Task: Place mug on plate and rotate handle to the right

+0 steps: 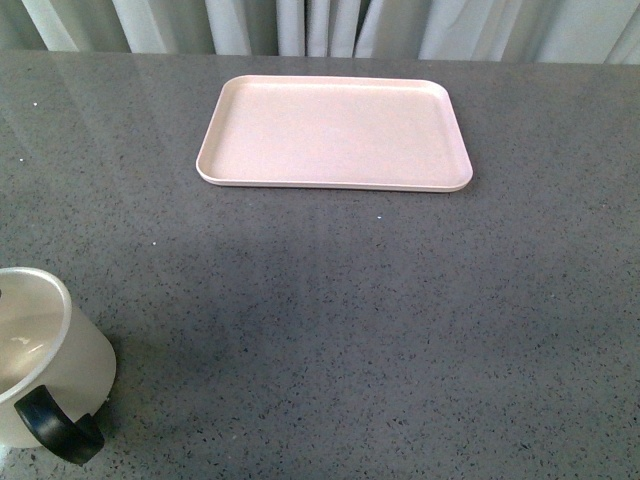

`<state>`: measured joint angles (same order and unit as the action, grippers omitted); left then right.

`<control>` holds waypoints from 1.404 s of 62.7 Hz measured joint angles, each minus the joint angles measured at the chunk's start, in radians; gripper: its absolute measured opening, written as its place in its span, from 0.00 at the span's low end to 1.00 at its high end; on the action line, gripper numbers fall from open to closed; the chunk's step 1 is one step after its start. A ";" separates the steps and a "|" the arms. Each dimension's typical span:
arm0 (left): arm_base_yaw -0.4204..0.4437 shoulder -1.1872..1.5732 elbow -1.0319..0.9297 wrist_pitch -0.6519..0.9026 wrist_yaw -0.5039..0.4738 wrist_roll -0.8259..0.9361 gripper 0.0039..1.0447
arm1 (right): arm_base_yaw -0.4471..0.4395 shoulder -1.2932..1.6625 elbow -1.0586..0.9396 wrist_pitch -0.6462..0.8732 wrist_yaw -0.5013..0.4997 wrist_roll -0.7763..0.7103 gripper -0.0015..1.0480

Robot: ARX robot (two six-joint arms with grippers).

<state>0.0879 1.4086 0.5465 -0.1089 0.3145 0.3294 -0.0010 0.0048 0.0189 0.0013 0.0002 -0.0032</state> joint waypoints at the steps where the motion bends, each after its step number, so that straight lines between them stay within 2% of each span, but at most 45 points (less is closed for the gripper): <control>1: 0.000 0.002 0.002 0.001 0.000 0.001 0.91 | 0.000 0.000 0.000 0.000 0.000 0.000 0.91; 55: 0.032 0.164 0.060 0.004 0.008 0.108 0.91 | 0.000 0.000 0.000 0.000 0.000 0.000 0.91; 76: 0.032 0.172 0.061 0.008 0.010 0.116 0.47 | 0.000 0.000 0.000 0.000 0.000 0.000 0.91; 81: 0.028 0.176 0.061 0.007 0.020 0.117 0.30 | 0.000 0.000 0.000 0.000 0.000 0.000 0.91; 88: 0.024 0.176 0.061 0.005 0.027 0.117 0.15 | 0.000 0.000 0.000 0.000 0.000 0.000 0.91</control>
<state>0.1116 1.5848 0.6071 -0.1043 0.3416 0.4461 -0.0010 0.0048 0.0189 0.0013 0.0002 -0.0032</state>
